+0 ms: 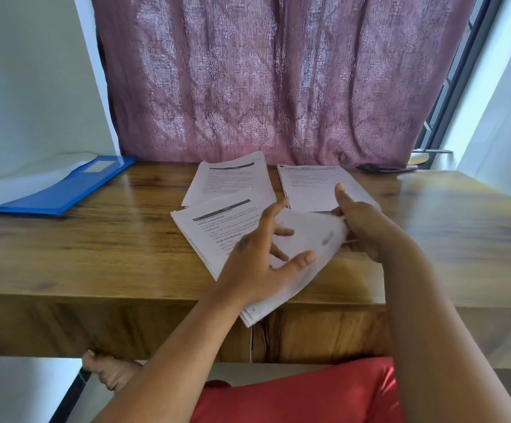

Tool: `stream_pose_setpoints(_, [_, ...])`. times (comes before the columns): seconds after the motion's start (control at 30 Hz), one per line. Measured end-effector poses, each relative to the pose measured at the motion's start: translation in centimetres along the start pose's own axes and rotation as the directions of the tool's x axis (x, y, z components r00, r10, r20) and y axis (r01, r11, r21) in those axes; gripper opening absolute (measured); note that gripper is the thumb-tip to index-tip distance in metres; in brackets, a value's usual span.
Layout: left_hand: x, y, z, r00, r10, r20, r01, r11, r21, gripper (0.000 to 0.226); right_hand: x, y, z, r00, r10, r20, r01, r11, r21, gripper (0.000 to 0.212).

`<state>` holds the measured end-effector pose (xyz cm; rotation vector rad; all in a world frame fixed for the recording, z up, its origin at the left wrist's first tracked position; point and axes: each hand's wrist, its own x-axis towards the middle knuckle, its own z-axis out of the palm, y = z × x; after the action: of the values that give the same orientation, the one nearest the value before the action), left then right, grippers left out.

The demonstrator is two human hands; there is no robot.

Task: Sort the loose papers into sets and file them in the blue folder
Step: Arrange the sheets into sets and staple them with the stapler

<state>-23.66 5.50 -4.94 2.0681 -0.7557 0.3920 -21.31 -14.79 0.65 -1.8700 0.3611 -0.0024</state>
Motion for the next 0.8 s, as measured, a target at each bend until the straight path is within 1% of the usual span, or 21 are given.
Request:
stream_pose_setpoints(0.03, [-0.1, 0.1, -0.3, 0.999, 0.015, -0.035, -0.016, 1.000, -0.018, 0.079, -0.1, 0.3, 0.0, 0.997, 0.063, 0.048, -0.064, 0.998, 0.027, 0.069])
stream_pose_setpoints(0.07, [-0.1, 0.0, -0.6, 0.994, 0.039, -0.100, -0.038, 0.999, 0.008, 0.072, -0.1, 0.6, -0.1, 0.991, 0.098, 0.096, -0.104, 0.993, 0.054, 0.068])
stream_pose_setpoints(0.1, [-0.2, -0.1, -1.1, 0.981, 0.064, -0.183, -0.051, 0.996, 0.072, 0.059, -0.3, 0.9, -0.2, 0.986, 0.103, 0.131, -0.114, 0.990, 0.078, 0.063])
stream_pose_setpoints(0.13, [-0.3, -0.2, -1.8, 0.961, 0.074, -0.265, -0.036, 0.989, 0.146, 0.045, -0.3, 1.2, -0.4, 0.985, 0.084, 0.151, -0.099, 0.991, 0.095, 0.051])
stream_pose_setpoints(0.17, [-0.5, -0.4, -2.5, 0.944, 0.033, -0.328, 0.035, 0.980, 0.198, 0.035, -0.3, 1.4, -0.5, 0.986, 0.061, 0.154, -0.075, 0.994, 0.083, 0.037])
stream_pose_setpoints(0.2, [-0.8, -0.8, -3.3, 0.928, -0.054, -0.368, 0.142, 0.966, 0.216, 0.031, 0.0, 1.7, -0.6, 0.988, 0.035, 0.152, -0.034, 0.999, -0.011, 0.027])
stream_pose_setpoints(0.23, [-1.1, -1.4, -4.0, 0.907, -0.178, -0.382, 0.278, 0.934, 0.225, 0.034, 0.2, 1.9, -0.6, 0.989, 0.012, 0.149, 0.012, 0.987, -0.160, 0.023])
stream_pose_setpoints(0.27, [-1.5, -1.8, -4.5, 0.874, -0.312, -0.373, 0.415, 0.878, 0.238, 0.042, 0.3, 1.9, -0.5, 0.989, -0.009, 0.150, 0.054, 0.953, -0.298, 0.022])
stream_pose_setpoints(0.3, [-1.8, -2.1, -4.8, 0.832, -0.430, -0.351, 0.526, 0.812, 0.253, 0.052, 0.2, 1.9, -0.3, 0.987, -0.032, 0.155, 0.090, 0.920, -0.382, 0.020])
stream_pose_setpoints(0.33, [-2.2, -2.2, -5.1, 0.789, -0.521, -0.325, 0.600, 0.765, 0.232, 0.062, 0.0, 1.9, -0.2, 0.985, -0.043, 0.167, 0.108, 0.909, -0.404, 0.018])
stream_pose_setpoints(0.4, [-2.6, -2.0, -5.3, 0.739, -0.622, -0.258, 0.656, 0.751, 0.069, 0.073, -0.7, 2.1, -0.2, 0.968, -0.018, 0.248, 0.099, 0.943, -0.318, 0.015])
stream_pose_setpoints(0.47, [-3.0, -2.0, -5.3, 0.746, -0.633, -0.208, 0.632, 0.771, -0.080, 0.076, -1.9, 2.7, -0.5, 0.903, 0.042, 0.427, 0.016, 0.991, -0.131, 0.017])
stream_pose_setpoints(0.5, [-3.2, -2.1, -5.5, 0.747, -0.634, -0.202, 0.621, 0.773, -0.130, 0.077, -2.4, 3.1, -0.5, 0.862, 0.042, 0.505, -0.033, 0.999, -0.027, 0.019])
stream_pose_setpoints(0.53, [-3.3, -2.2, -5.7, 0.747, -0.630, -0.211, 0.604, 0.776, -0.182, 0.078, -2.8, 3.5, -0.6, 0.831, 0.021, 0.555, -0.072, 0.995, 0.070, 0.023])
stream_pose_setpoints(0.57, [-3.4, -2.4, -6.1, 0.736, -0.637, -0.229, 0.592, 0.770, -0.238, 0.076, -3.2, 3.8, -0.6, 0.819, -0.011, 0.574, -0.096, 0.983, 0.157, 0.025])
stream_pose_setpoints(0.6, [-3.6, -2.4, -6.4, 0.704, -0.669, -0.238, 0.598, 0.740, -0.308, 0.078, -3.6, 4.0, -0.7, 0.815, -0.046, 0.578, -0.112, 0.966, 0.234, 0.027])
stream_pose_setpoints(0.67, [-3.8, -2.9, -7.0, 0.644, -0.735, -0.212, 0.594, 0.655, -0.468, 0.098, -4.2, 4.2, -1.1, 0.818, -0.122, 0.562, -0.090, 0.938, 0.334, 0.034])
stream_pose_setpoints(0.7, [-3.8, -2.9, -7.2, 0.642, -0.746, -0.179, 0.576, 0.623, -0.530, 0.104, -4.3, 4.0, -1.3, 0.824, -0.161, 0.544, -0.047, 0.937, 0.347, 0.038])
stream_pose_setpoints(0.73, [-3.8, -2.7, -7.3, 0.658, -0.740, -0.140, 0.562, 0.605, -0.564, 0.099, -4.4, 3.7, -1.5, 0.835, -0.195, 0.515, 0.005, 0.938, 0.346, 0.039])
stream_pose_setpoints(0.77, [-3.5, -2.1, -7.3, 0.695, -0.715, -0.079, 0.547, 0.596, -0.587, 0.085, -4.3, 3.4, -1.5, 0.849, -0.232, 0.475, 0.074, 0.942, 0.328, 0.037])
stream_pose_setpoints(0.8, [-3.0, -1.6, -7.2, 0.724, -0.689, -0.028, 0.537, 0.589, -0.604, 0.063, -4.2, 3.0, -1.5, 0.865, -0.277, 0.419, 0.155, 0.940, 0.302, 0.034])
